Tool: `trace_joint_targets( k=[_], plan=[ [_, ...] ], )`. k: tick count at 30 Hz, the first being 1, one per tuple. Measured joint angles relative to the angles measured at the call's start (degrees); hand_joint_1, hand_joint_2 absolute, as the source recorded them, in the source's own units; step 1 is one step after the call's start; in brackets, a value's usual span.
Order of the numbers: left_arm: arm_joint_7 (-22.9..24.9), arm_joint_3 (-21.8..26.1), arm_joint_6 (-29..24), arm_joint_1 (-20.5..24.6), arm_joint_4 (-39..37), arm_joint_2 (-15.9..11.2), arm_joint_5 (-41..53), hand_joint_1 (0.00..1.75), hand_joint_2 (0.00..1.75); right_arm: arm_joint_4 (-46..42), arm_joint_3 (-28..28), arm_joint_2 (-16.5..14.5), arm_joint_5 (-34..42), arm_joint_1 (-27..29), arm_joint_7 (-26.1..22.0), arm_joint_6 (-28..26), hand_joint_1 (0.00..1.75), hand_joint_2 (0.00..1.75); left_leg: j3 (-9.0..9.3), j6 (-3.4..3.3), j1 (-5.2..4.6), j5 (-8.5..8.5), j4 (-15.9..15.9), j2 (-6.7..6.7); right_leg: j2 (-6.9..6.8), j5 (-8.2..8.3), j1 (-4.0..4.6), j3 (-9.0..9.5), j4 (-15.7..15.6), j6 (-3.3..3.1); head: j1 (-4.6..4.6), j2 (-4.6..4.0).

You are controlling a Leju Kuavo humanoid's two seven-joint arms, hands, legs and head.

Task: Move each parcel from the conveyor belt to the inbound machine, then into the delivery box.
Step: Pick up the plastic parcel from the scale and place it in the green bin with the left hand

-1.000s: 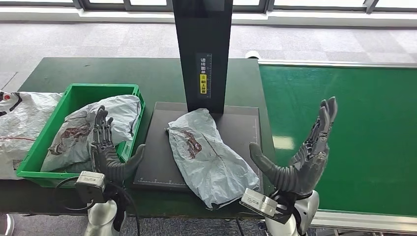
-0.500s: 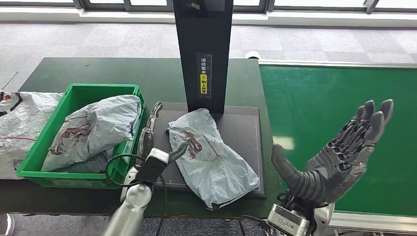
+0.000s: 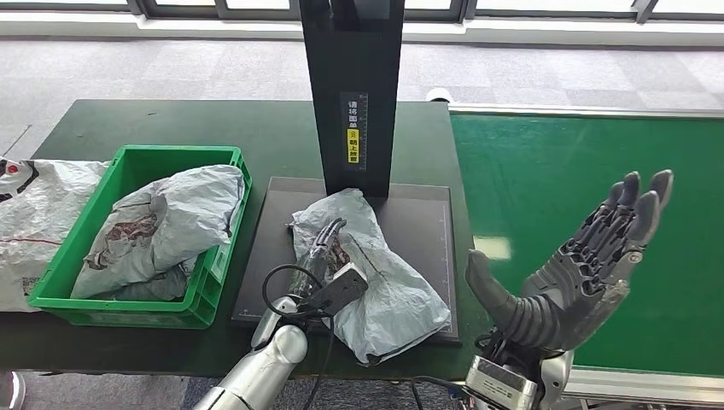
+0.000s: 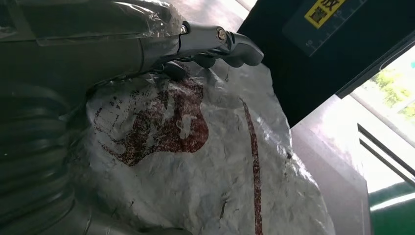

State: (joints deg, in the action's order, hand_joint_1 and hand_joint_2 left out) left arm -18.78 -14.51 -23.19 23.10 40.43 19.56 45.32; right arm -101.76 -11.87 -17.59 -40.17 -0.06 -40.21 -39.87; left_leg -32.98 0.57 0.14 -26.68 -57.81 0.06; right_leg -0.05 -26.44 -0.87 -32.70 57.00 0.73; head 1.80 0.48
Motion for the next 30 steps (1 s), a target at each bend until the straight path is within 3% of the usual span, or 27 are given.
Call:
trace_joint_targets(
  k=[2,6,12,30],
  plan=[
    [0.2,-0.2,-0.2,0.5,-1.4,0.0,0.2,0.00,1.75,0.0,0.0,0.0,0.0,0.0,0.0,0.0,0.00,1.75,0.00,0.00,0.00,0.00,0.0,0.00,0.00,0.00,0.00,0.00,0.0,0.00,-0.01,0.00],
    [1.0,-0.5,-0.2,1.3,-3.4,0.0,1.1,1.75,1.75,0.2,0.0,0.0,0.2,0.0,0.0,0.0,0.00,1.75,0.00,0.00,0.00,0.00,0.0,0.00,-0.01,0.00,0.00,0.01,0.0,0.00,-0.01,0.00],
    [4.3,-2.0,1.1,2.7,-6.9,0.0,5.2,1.75,1.75,0.9,0.0,0.0,0.9,-0.1,0.0,0.0,0.00,1.75,0.01,0.00,0.00,0.00,0.0,-0.02,-0.05,0.00,0.00,0.06,0.0,0.00,-0.01,0.00],
    [6.7,-2.8,-1.1,4.6,-9.5,-0.5,9.4,1.75,1.75,2.9,0.0,0.0,1.3,-0.3,0.0,0.0,0.00,1.75,0.11,0.00,0.01,0.00,0.0,-0.04,-0.06,-0.01,0.00,0.16,0.0,0.01,-0.01,0.00]
  ],
)
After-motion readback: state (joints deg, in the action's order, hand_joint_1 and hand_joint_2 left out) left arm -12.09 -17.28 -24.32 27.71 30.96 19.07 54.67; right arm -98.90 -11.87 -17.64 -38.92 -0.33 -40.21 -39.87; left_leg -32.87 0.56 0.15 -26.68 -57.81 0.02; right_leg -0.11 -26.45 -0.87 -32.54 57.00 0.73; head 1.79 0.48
